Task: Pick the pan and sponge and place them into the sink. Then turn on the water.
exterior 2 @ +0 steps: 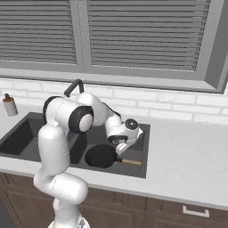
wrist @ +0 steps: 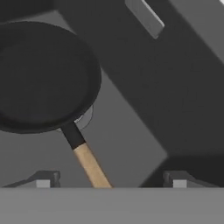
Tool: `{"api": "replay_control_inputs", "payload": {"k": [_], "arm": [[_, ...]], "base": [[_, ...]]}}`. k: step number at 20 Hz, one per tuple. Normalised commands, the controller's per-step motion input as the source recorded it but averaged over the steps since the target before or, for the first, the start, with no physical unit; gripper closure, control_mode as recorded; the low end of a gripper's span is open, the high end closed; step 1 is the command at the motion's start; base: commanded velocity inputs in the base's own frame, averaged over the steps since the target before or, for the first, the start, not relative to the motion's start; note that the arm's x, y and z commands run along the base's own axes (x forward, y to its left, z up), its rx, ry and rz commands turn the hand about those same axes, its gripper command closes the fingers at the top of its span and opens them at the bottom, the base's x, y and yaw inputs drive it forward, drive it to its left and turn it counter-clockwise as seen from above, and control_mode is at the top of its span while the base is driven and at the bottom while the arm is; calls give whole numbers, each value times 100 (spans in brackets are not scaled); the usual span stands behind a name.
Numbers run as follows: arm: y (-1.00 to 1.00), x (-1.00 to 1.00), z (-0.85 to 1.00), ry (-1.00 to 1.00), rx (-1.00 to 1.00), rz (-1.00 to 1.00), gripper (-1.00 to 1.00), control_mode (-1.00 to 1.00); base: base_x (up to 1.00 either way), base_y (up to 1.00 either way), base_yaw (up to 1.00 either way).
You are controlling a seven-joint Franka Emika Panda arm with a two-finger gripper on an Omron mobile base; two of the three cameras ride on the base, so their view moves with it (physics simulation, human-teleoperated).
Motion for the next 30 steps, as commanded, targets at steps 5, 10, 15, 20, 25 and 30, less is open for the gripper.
{"api": "replay_control_inputs", "payload": {"k": [5, 10, 15, 20, 25, 30], "arm": [[21, -50, 88, -1, -8, 7, -100, -100], [21, -90, 100, -5, -8, 11, -100, -100], [3, -25, 100, 1, -1, 15, -100, -100], [0, 0, 100, 9, 0, 19, -100, -100], [11, -13, 100, 13, -12, 27, -100, -100], [41, -55, 73, 1, -28, 46, -100, -100]], "base": [[0, 0, 0], [0, 0, 0], [0, 0, 0], [0, 0, 0], [0, 0, 0], [0, 0, 0]]}}
